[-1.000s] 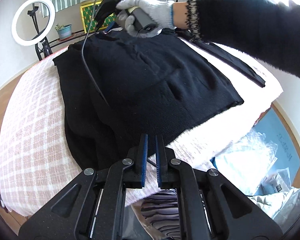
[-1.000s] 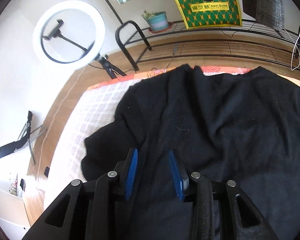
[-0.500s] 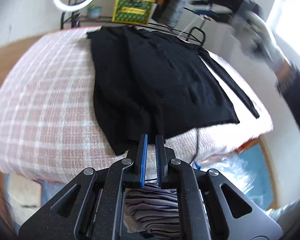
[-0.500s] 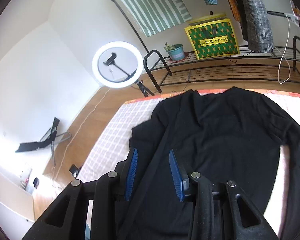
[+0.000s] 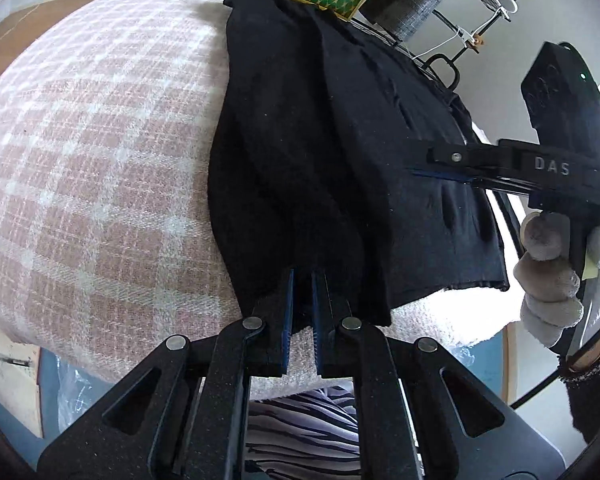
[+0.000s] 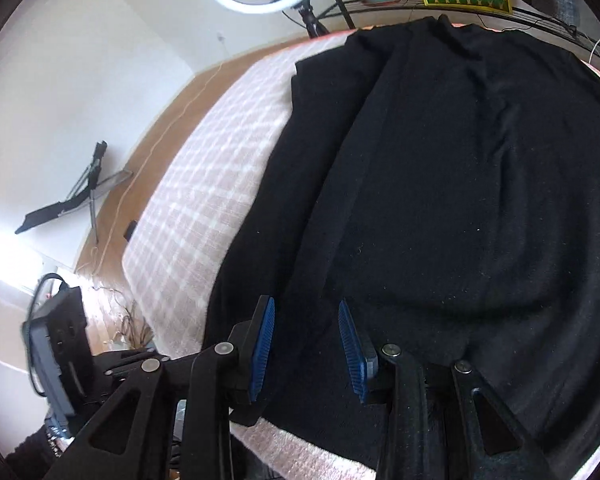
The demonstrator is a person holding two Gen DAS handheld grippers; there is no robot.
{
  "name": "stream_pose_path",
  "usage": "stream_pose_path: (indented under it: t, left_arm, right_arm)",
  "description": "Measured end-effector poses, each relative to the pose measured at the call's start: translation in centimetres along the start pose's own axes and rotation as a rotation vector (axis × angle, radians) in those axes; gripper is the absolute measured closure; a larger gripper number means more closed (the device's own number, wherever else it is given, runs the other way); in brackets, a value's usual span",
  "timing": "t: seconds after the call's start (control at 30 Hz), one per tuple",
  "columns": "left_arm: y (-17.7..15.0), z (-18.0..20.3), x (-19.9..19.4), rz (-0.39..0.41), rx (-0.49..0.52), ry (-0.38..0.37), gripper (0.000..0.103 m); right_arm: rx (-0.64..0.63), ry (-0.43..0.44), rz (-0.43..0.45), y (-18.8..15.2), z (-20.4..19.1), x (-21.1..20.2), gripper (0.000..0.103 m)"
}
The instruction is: Fold large clothes
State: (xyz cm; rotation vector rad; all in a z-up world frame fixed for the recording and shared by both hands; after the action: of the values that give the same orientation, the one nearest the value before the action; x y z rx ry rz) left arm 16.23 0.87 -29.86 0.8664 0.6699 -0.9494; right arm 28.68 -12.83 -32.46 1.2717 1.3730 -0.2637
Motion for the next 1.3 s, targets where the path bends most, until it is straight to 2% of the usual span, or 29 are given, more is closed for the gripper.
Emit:
stream_pose_path:
  t: [0.03, 0.1, 0.3, 0.4, 0.53, 0.6, 0.73, 0.9, 0.97, 1.03, 1.1, 1.17, 1.2, 1.23, 1.3]
  left_arm:
    - [0.0, -0.1, 0.0, 0.003, -0.005, 0.006, 0.091]
    - [-0.3, 0.0, 0.2, 0.003, -0.025, -0.002, 0.089]
    - [-0.6, 1.1, 0.9, 0.031, 0.023, 0.039, 0.089]
    - [-0.9, 1.1, 0.8, 0.041, 0.017, 0.039, 0.089]
    - [-1.1, 1.1, 0.6, 0.062, 0.038, 0.041, 0.099]
    - [-1.0, 1.2, 0.3, 0.073, 0.028, 0.036, 0.099]
    - [-1.2, 0.9, -1.7, 0.110, -0.009, 0.015, 0.100]
    - [-1.8, 0.0, -4.8, 0.201, -0.036, 0.036, 0.100]
    - [-1.9, -0.8, -4.4, 0.203, -0.055, 0.067, 0.100]
    - [-2.1, -1.6, -3.2, 0.150, -0.084, 0.053, 0.100]
    - [-2.3, -1.9, -2.7, 0.127, -0.099, 0.046, 0.100]
    - [-2.4, -1.6, -2.6, 0.129, -0.082, 0.053, 0.099]
    - [-2.4, -1.5, -2.7, 0.133, -0.078, 0.052, 0.100]
    - [-2.4, -1.4, -2.8, 0.137, -0.075, 0.047, 0.100]
    - [-2.4, -1.3, -2.6, 0.140, -0.072, 0.051, 0.100]
  right_arm:
    - [0.001, -0.009, -0.016, -0.1, 0.1, 0.7, 0.066]
    - [0.003, -0.007, -0.036, 0.2, 0.3, 1.8, 0.066]
    - [-0.033, -0.054, -0.065, -0.7, -0.3, 2.3, 0.067]
    - [-0.039, -0.066, -0.061, -0.4, -0.5, 2.1, 0.067]
    - [-0.050, -0.080, -0.056, 0.3, -0.9, 2.1, 0.067]
    - [-0.055, -0.089, -0.062, 0.5, -1.0, 2.3, 0.071]
    - [-0.050, -0.061, -0.063, 1.0, -1.1, 2.7, 0.097]
    - [-0.036, 0.041, 0.014, 1.5, -2.0, 1.2, 0.101]
    - [-0.069, -0.018, 0.003, 1.4, -2.1, 1.5, 0.101]
    - [-0.079, -0.084, -0.057, 1.0, -1.6, 2.5, 0.101]
    - [-0.075, -0.112, -0.066, 0.6, -1.3, 2.5, 0.099]
    - [-0.070, -0.088, -0.018, 0.7, -1.7, 1.6, 0.089]
    - [-0.077, -0.067, 0.015, 1.0, -2.2, 1.0, 0.081]
    - [-0.087, -0.058, 0.039, 1.3, -2.6, 0.6, 0.067]
    - [-0.134, -0.049, 0.085, 2.3, -4.0, 0.3, 0.068]
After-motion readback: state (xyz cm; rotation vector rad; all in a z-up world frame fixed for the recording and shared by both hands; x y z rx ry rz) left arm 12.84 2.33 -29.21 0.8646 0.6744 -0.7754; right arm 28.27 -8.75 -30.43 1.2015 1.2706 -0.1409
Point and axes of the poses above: each gripper's, at about its wrist camera, not at the fingertips, and x roughly the way its jaws point, z to its right, y to its top, the point moved 4 cm from there along x, roughly the way its jaws point, and after that the axes turned 13 degrees about -x, right-handed, at the moved point
